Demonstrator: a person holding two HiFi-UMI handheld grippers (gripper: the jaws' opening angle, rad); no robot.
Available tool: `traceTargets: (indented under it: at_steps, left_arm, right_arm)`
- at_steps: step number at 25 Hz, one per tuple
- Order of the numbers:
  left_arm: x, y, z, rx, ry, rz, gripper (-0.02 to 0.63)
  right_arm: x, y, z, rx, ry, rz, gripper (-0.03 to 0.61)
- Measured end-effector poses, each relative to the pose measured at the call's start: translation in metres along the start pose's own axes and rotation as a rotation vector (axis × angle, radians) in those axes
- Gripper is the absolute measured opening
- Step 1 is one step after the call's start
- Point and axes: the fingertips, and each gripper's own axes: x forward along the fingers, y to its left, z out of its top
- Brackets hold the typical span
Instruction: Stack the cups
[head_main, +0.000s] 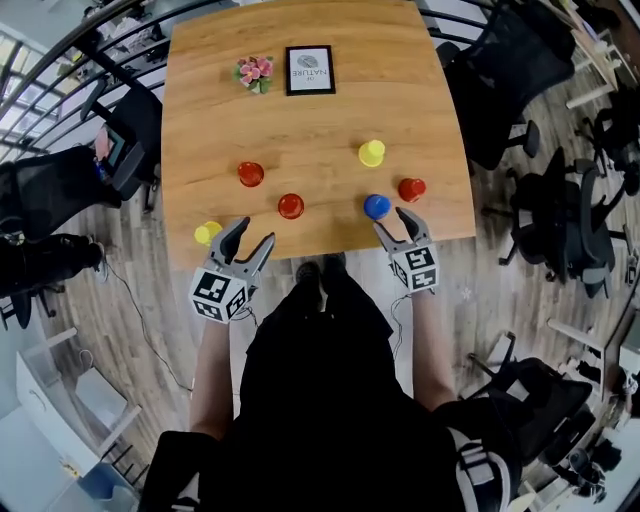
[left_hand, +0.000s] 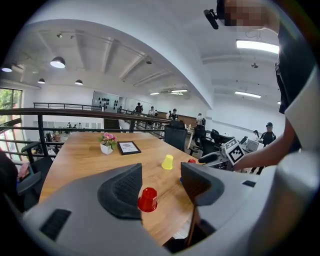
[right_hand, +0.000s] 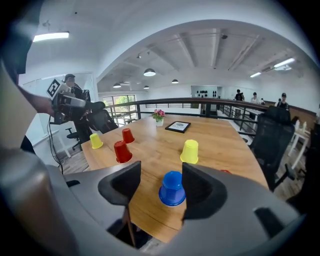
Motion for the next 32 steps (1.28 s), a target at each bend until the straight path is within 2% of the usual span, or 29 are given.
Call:
traceTargets:
  at_steps: [5, 12, 16, 19, 32]
  left_arm:
    - [0.008, 0.006, 0.004, 0.033, -0.003, 0.083, 0.258]
    - [0.02, 0.005, 0.005, 0.016, 0.001, 0.163, 0.253]
    - [0.018, 0.002, -0.001, 0.021, 0.019, 0.184, 0.253]
    - [0.016, 0.004, -0.002, 0.009, 0.014, 0.207, 0.253]
    - [0.011, 0.01, -0.007, -0.031, -0.017, 0.217, 0.253]
  right_arm:
    - [0.032, -0.011, -0.005, -0.02, 0.05, 0.071, 0.273]
    - [0.06, -0.021, -0.031, -0.051, 0.114, 0.158, 0.284]
    - [0.068, -0.017, -0.043, -0.086, 0.144, 0.194, 0.282]
    - [0.068, -0.018, -0.047, -0.103, 0.154, 0.19, 0.242]
    - [0.073, 0.003, -0.028, -0.157, 0.149, 0.225, 0.239]
